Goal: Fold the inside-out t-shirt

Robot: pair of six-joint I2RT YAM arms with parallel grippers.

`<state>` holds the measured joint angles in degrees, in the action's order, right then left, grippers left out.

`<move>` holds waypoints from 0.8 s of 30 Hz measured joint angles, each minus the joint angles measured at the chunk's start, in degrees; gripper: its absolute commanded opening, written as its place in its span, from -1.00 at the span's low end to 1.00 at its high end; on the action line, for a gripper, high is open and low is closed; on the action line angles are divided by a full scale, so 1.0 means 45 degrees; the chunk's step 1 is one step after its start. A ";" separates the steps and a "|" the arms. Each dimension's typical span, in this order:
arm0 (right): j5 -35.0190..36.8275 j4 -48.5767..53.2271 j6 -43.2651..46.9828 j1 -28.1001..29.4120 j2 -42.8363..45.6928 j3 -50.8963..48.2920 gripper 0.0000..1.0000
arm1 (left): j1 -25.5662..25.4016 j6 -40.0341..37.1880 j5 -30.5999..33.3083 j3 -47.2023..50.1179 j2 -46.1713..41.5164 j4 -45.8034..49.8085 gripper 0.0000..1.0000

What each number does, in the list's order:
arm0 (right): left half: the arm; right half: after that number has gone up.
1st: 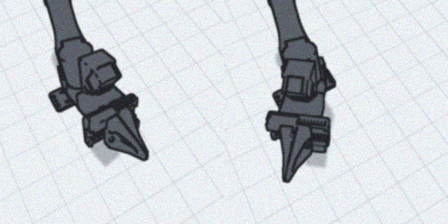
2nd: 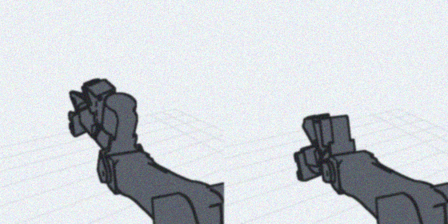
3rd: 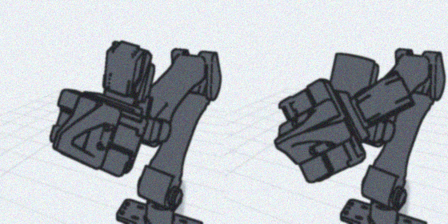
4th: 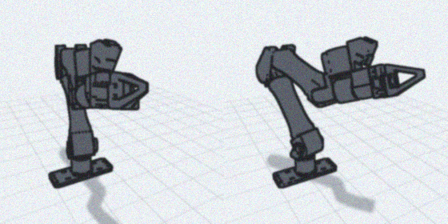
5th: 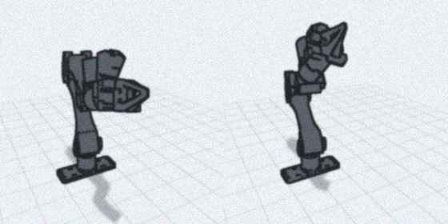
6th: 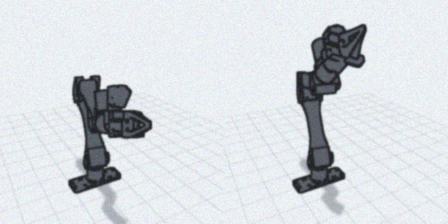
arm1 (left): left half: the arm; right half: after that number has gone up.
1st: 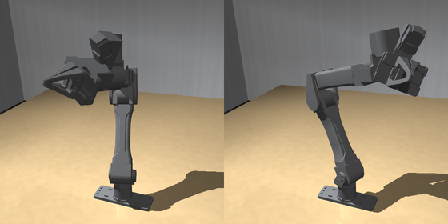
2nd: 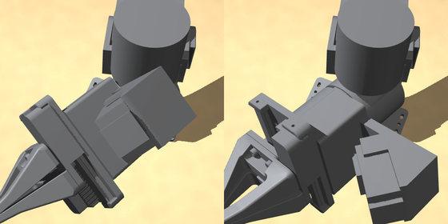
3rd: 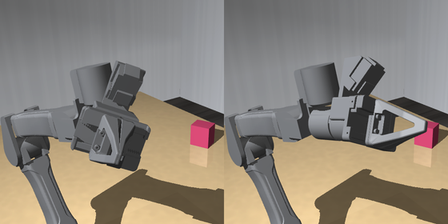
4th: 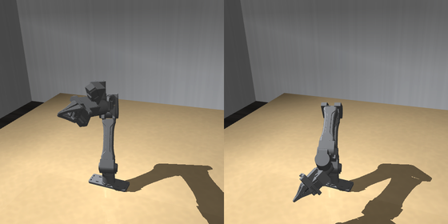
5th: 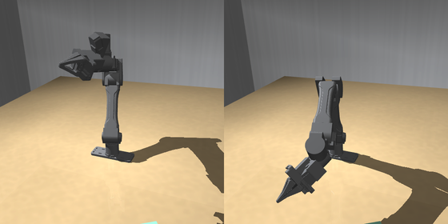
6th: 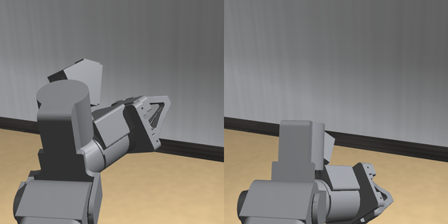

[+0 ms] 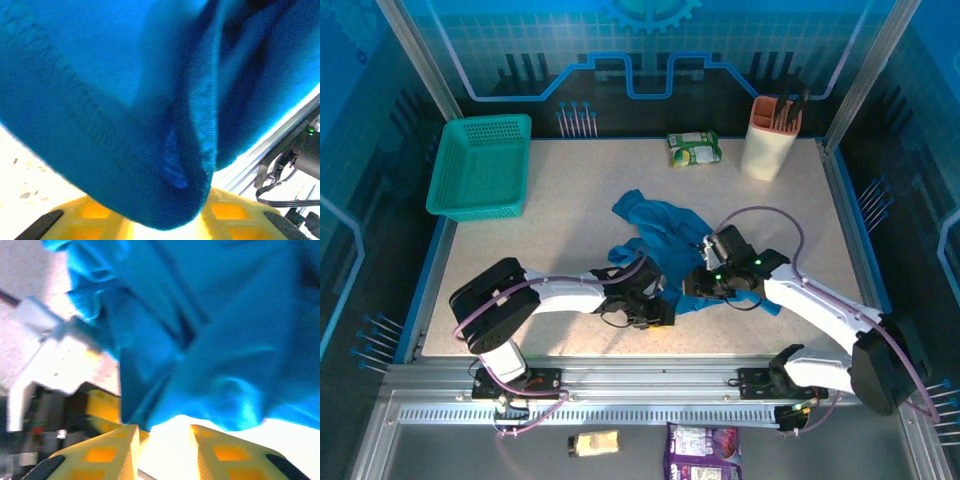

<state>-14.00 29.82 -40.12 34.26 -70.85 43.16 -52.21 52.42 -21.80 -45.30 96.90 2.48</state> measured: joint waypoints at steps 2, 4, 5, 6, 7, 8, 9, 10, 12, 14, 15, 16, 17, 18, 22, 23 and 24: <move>-0.0447 -0.0534 -0.0204 0.0335 -0.1015 0.0146 -0.51 | 0.0005 0.0165 0.0175 0.0330 -0.0204 -0.0049 -0.26; -0.0641 -0.0894 -0.0321 0.0457 -0.2157 0.0282 -0.60 | 0.0005 0.0384 0.0384 0.0699 -0.0607 -0.0155 -0.22; -0.0631 -0.0976 -0.0374 0.0461 -0.2531 0.0287 -0.65 | 0.0005 0.0491 0.0510 0.0850 -0.0821 -0.0180 -0.19; -0.0534 -0.0957 -0.0418 0.0461 -0.2846 0.0272 -0.69 | 0.0005 0.0661 0.0675 0.1005 -0.1088 -0.0175 -0.15; -0.0408 -0.0962 -0.0471 0.0461 -0.2982 0.0219 -0.71 | 0.0005 0.0787 0.0845 0.1117 -0.1292 -0.0155 -0.13; -0.0248 -0.0967 -0.0476 0.0457 -0.3045 0.0078 -0.73 | 0.0010 0.0981 0.1059 0.1209 -0.1506 -0.0141 -0.07; -0.0175 -0.0986 -0.0476 0.0457 -0.3041 -0.0083 -0.76 | 0.0029 0.1209 0.1287 0.1302 -0.1744 -0.0092 -0.01; -0.0126 -0.1035 -0.0491 0.0457 -0.3036 -0.0267 -0.78 | 0.0029 0.1438 0.1481 0.1370 -0.1923 -0.0053 0.02; -0.0136 -0.1302 -0.0568 0.0457 -0.3036 -0.0792 -0.83 | 0.0039 0.1977 0.1880 0.1598 -0.2307 -0.0078 0.06; -0.0355 -0.1564 -0.0670 0.0457 -0.3031 -0.1141 -0.88 | 0.0039 0.2487 0.2147 0.1880 -0.2550 -0.0209 0.09; -0.0466 -0.1778 -0.0743 0.0457 -0.3021 -0.1209 -0.90 | 0.0019 0.2744 0.2268 0.1987 -0.2599 -0.0257 0.09; -0.0573 -0.1991 -0.0801 0.0457 -0.3021 -0.1277 -0.92 | 0.0000 0.2968 0.2380 0.2050 -0.2599 -0.0287 0.10; -0.0690 -0.2225 -0.0840 0.0457 -0.3036 -0.1379 -0.94 | -0.0039 0.3143 0.2497 0.2103 -0.2599 -0.0325 0.10; -0.0801 -0.2424 -0.0865 0.0457 -0.3036 -0.1457 -0.95 | -0.0087 0.3356 0.2594 0.2118 -0.2594 -0.0335 0.10; -0.1112 -0.2929 -0.0903 0.0457 -0.3084 -0.1613 -0.96 | -0.0267 0.3857 0.2807 0.2118 -0.2395 -0.0889 0.06; -0.1161 -0.2997 -0.0903 0.0457 -0.3094 -0.1632 -0.97 | -0.0291 0.3973 0.2817 0.2118 -0.2254 -0.1166 -0.01; -0.1229 -0.3060 -0.0899 0.0457 -0.3099 -0.1647 -0.97 | -0.0325 0.4041 0.2871 0.2118 -0.2084 -0.1438 -0.08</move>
<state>-19.53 16.05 -44.16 36.32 -84.79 35.75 -53.67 70.61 -8.88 -35.77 87.53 -3.99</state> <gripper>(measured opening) 0.065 0.509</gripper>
